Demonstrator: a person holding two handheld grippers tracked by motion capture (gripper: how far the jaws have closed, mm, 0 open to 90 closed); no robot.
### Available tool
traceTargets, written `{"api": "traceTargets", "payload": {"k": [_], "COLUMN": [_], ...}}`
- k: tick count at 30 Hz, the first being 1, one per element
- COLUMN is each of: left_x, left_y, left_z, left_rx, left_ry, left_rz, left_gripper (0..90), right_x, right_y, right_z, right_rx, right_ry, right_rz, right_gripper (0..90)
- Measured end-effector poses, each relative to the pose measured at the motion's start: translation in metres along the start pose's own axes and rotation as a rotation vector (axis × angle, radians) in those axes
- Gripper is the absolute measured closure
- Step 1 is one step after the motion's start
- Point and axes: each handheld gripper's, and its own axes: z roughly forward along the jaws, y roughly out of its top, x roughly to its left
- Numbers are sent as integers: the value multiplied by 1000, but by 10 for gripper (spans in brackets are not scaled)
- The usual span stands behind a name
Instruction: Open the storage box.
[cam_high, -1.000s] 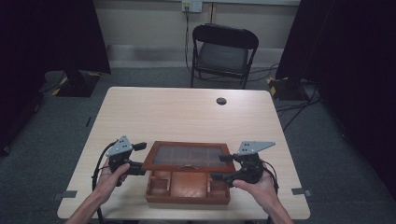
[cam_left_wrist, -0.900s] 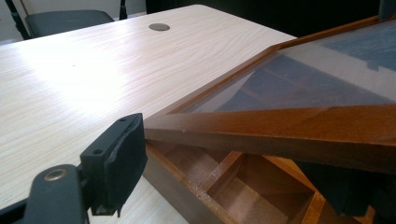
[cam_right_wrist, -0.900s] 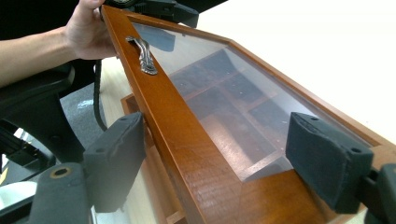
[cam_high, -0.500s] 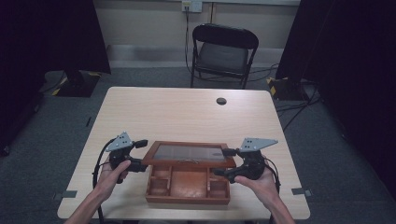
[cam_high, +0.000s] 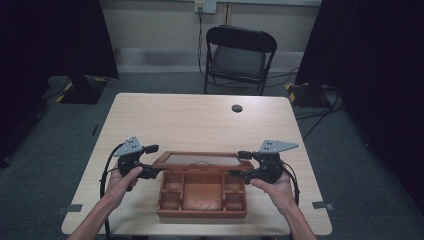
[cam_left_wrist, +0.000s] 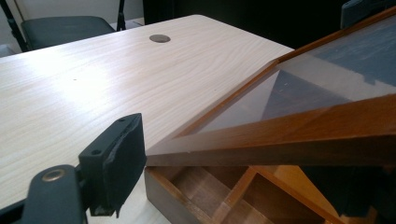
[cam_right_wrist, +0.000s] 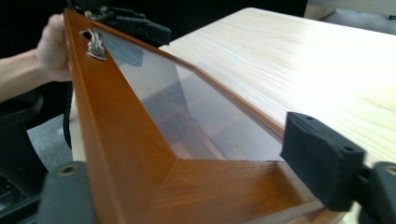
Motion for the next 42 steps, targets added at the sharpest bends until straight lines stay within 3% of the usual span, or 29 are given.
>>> {"api": "traceTargets", "payload": {"k": [4, 14, 25, 34, 42], "left_x": [2, 5, 9, 22, 26], "left_y": [1, 3, 8, 4, 1], "left_z": [1, 0, 11, 19, 23], "left_rx": [-15, -31, -22, -21, 5], "left_ry": [8, -4, 3, -7, -6], "left_rz": [-11, -15, 13, -31, -42], "left_gripper": [174, 224, 284, 429, 480], "right_x": [-7, -25, -38, -56, -55], "right_y": [3, 1, 0, -4, -6], "right_z": [0, 13, 18, 22, 27], "right_rx": [-20, -9, -28, -44, -44], "right_ry": [-25, -23, -45, -74, -86], "right_rz": [7, 27, 42, 73, 68], "right_gripper": [279, 345, 375, 425, 435]}}
